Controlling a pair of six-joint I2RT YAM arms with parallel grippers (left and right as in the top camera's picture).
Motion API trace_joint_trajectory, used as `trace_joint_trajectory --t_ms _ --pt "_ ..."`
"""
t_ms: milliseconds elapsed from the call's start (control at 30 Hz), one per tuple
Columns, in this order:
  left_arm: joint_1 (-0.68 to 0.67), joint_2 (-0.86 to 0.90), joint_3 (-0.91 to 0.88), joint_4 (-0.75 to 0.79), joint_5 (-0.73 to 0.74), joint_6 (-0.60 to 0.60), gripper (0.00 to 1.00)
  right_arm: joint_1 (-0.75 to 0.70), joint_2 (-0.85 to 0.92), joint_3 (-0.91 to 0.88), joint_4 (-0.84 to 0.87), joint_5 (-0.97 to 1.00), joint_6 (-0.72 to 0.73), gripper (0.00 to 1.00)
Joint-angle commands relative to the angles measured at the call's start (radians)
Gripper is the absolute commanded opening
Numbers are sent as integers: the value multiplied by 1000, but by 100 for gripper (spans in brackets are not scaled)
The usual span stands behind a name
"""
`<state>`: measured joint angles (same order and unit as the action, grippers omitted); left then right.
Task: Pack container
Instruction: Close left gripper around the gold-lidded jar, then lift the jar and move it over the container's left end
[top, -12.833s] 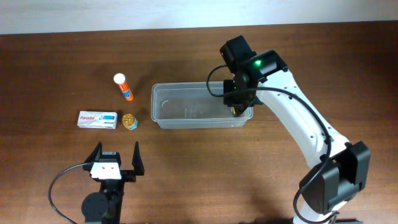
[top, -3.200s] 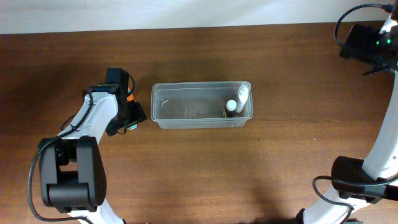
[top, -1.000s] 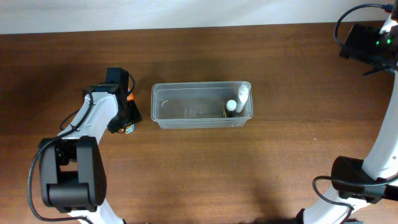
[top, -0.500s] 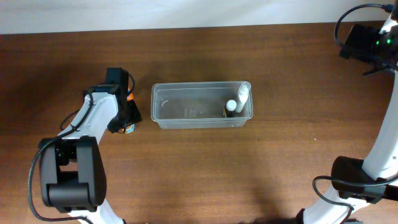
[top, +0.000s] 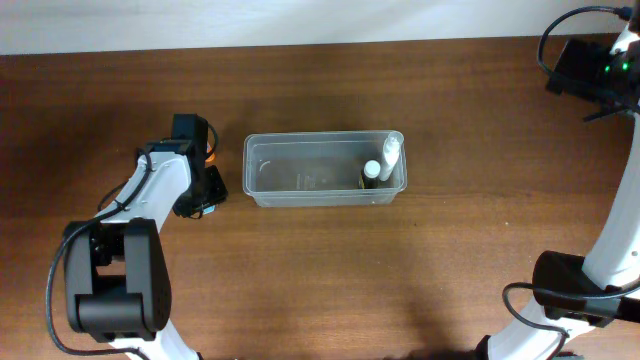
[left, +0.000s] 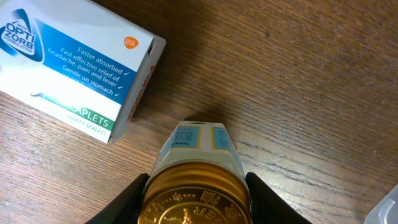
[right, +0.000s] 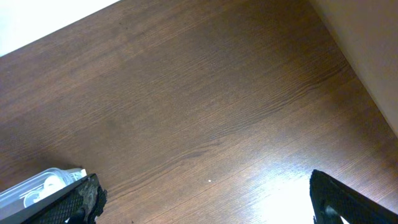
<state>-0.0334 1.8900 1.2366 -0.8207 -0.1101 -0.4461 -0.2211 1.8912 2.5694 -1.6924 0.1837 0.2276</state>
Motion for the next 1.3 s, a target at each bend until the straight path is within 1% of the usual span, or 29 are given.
trace_joint_trajectory --t_ms 0,267,533,733,900,1067,1267 --pt "0 9 -9 5 -15 6 37 -4 -17 16 -6 12 -7 98" --pt "0 6 14 -36 -14 8 36 -4 -17 16 -6 12 -7 98" --pt "-1 -22 145 -169 -11 44 34 -4 -17 16 -6 12 -7 98" --pt "-2 -84 244 -273 -10 53 32 -4 -17 16 -6 12 -7 98" --pt "-24 -172 313 -348 -11 106 32 -4 -17 16 -6 12 -7 98" --pt "-89 -249 342 -348 -11 130 33 -4 -17 16 -6 12 -7 98" --pt "-201 -298 347 -244 -11 134 33 -4 -17 16 -6 12 -7 98"
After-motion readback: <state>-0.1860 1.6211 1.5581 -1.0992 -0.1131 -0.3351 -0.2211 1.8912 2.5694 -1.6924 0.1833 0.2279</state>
